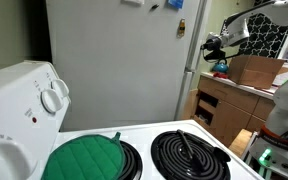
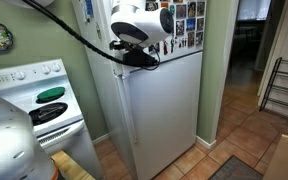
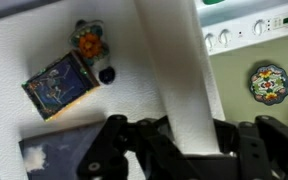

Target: Open the top refrigerator door fully

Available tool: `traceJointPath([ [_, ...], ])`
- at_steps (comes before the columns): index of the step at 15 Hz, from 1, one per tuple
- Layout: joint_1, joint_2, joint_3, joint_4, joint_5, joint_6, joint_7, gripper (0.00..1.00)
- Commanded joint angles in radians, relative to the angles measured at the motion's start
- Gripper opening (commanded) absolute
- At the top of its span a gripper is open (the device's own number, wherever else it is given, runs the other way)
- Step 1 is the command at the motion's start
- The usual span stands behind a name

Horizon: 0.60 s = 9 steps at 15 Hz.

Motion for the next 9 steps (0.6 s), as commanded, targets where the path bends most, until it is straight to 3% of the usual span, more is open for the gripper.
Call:
traceJointPath([
  [1,-0.069,0.028,-0.065,0.02,-0.031,0.007,-0.059,0.0],
  [9,-0.111,0.037,-0.108,0.032,-0.021,-0.002,-0.093,0.0],
])
